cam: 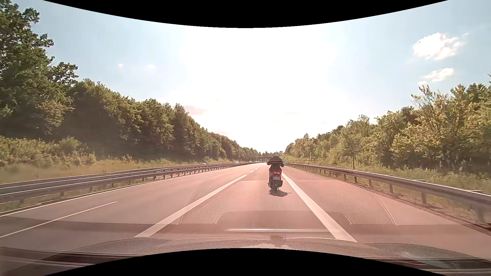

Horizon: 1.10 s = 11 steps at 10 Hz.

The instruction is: Follow the waypoints while adhering to traffic rules and regulations

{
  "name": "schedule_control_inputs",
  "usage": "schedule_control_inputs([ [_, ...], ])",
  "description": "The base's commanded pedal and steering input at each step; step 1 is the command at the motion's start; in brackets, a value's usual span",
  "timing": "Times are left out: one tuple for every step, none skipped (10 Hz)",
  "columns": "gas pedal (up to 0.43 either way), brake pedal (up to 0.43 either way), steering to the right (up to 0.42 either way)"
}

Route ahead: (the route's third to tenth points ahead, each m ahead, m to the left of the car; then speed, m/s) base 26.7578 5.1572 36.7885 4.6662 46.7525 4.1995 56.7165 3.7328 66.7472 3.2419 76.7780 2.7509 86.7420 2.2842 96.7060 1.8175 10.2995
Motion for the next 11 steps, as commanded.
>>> schedule_control_inputs([
  [0.331, 0.012, 0.032],
  [0.339, 0.012, 0.027],
  [0.339, 0.012, 0.022],
  [0.339, 0.012, 0.019],
  [0.339, 0.012, 0.017],
  [0.339, 0.012, 0.014],
  [0.339, 0.012, 0.013],
  [0.339, 0.012, 0.011],
  [0.339, 0.012, 0.008],
  [0.339, 0.012, 0.006],
  [0.339, 0.012, 0.005],
])
